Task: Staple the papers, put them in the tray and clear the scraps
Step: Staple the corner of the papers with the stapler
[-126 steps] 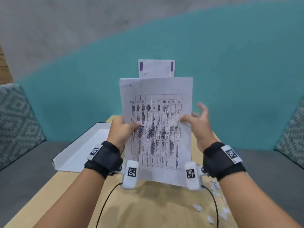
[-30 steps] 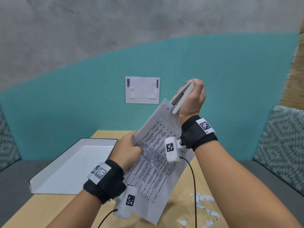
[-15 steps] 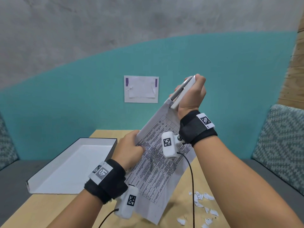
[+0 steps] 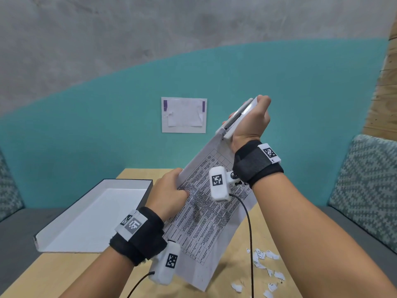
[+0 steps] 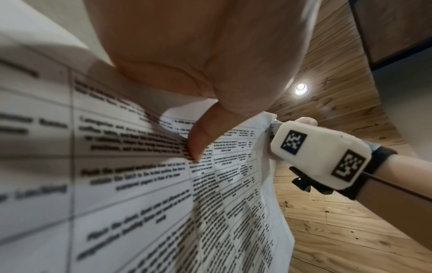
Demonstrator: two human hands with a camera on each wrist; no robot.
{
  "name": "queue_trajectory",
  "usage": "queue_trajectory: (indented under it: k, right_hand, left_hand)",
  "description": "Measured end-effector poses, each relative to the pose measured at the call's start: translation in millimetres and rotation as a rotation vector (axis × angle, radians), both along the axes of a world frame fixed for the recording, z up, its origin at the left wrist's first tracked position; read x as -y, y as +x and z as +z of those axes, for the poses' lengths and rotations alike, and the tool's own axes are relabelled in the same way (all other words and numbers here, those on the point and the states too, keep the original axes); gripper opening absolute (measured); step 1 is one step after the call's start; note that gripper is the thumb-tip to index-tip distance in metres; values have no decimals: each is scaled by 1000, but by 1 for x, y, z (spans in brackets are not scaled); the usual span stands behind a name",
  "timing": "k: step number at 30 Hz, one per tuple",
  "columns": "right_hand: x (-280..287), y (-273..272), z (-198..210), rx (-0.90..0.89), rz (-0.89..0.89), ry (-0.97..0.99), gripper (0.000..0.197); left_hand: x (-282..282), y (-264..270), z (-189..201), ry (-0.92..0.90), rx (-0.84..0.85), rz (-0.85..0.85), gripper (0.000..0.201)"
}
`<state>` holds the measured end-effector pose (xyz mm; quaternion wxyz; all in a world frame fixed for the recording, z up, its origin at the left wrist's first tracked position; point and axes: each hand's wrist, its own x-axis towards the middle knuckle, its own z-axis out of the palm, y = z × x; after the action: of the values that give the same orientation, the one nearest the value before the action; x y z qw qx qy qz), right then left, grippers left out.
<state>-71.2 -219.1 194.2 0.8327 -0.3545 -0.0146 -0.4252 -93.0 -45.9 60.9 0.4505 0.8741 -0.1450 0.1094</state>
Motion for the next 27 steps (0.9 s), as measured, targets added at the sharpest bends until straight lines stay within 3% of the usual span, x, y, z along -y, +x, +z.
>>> queue_trajectory:
  k: [9,17,27]
  right_hand:
    - [1,8,-4,-56,-53,-28,37]
    - [7,17,-9,-77,-47,-110,39]
    - [6,27,-15,-101,-178,-222,40]
  left_hand:
    - [0,0,-4,-22,-19,-22,40]
    - [-2,0,-5,-29,-38,-1,33]
    - [0,1,-4,-38,-36,-6,34]
